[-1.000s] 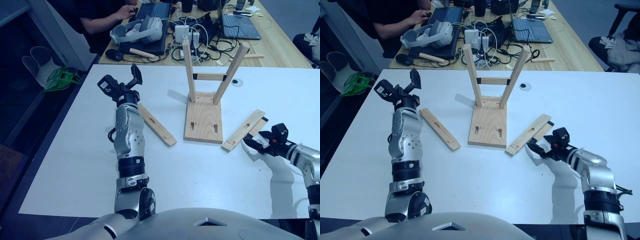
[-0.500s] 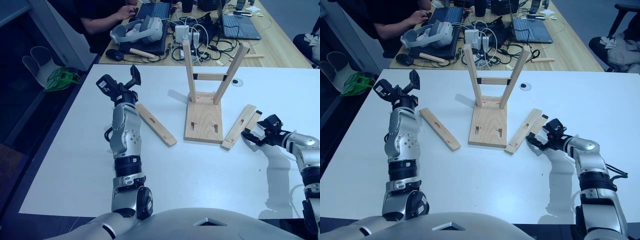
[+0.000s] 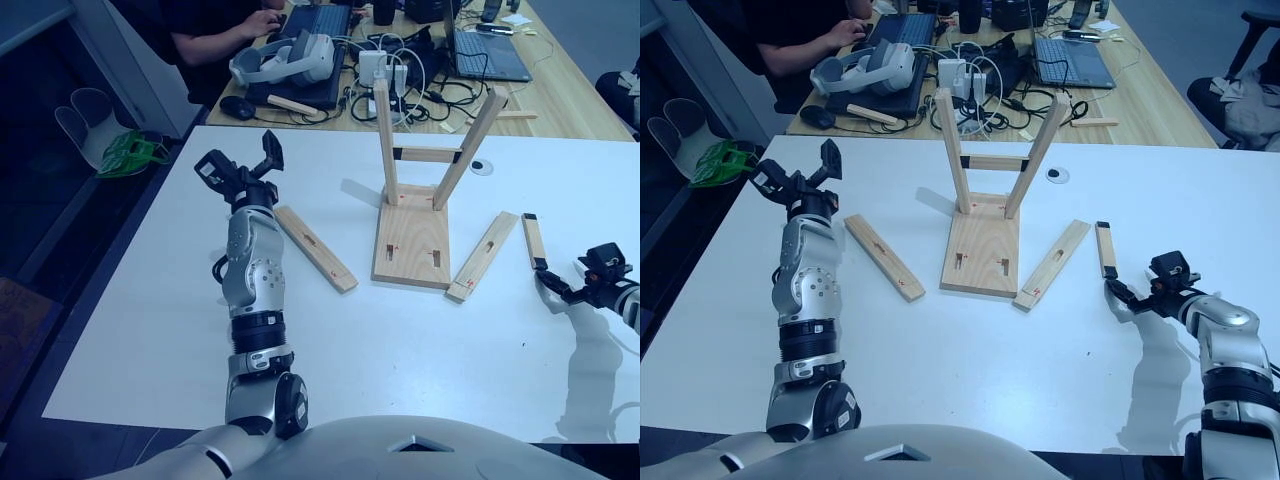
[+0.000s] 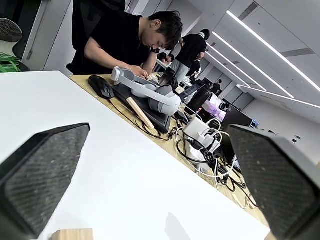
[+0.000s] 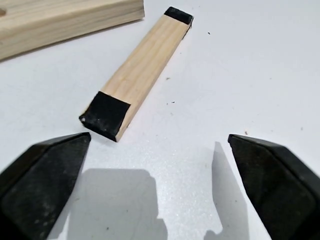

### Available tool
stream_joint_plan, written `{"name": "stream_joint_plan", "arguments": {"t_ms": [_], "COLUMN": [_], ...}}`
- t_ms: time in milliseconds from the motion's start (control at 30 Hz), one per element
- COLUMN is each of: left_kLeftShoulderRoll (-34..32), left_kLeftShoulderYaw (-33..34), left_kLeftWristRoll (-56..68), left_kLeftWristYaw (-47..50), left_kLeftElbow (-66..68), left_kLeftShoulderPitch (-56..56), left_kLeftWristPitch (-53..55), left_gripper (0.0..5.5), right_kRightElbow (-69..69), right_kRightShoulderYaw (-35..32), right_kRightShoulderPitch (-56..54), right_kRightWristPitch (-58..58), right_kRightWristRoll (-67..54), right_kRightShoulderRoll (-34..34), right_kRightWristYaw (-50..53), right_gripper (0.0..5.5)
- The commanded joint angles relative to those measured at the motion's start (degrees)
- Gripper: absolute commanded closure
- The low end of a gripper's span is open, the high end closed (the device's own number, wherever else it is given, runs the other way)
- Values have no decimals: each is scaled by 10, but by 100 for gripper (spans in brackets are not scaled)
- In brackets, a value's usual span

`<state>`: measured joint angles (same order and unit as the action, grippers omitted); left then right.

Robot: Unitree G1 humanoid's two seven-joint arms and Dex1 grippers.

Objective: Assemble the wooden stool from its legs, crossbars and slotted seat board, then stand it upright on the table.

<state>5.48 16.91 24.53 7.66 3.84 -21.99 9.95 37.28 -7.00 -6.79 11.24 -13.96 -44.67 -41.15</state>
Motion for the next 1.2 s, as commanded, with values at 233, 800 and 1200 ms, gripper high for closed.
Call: {"name": "stream_joint_plan", "arguments": {"t_ms": [233,800,1200], "left_kLeftShoulderRoll": [5,0,-1], "left_kLeftShoulderYaw": [1,0,-1], "left_kLeftWristRoll": [10,19,17], "left_kLeftWristYaw": [-2,-6,-7], "left_kLeftElbow": [6,15,22], "left_kLeftShoulderPitch": [-12,-18,-20], "left_kLeftWristPitch": [2,4,0], "left_gripper": [39,39,39], "right_kRightElbow": [61,115,138], "right_kRightShoulderYaw": [24,40,38], "right_kRightShoulderPitch": [3,-65,-87], "right_kRightWristPitch": [156,159,168], "right_kRightWristRoll": [-4,21,37], "right_kRightShoulderRoll": [100,140,148], "right_kRightWristYaw": [38,76,104], "right_gripper": [47,47,217]}}
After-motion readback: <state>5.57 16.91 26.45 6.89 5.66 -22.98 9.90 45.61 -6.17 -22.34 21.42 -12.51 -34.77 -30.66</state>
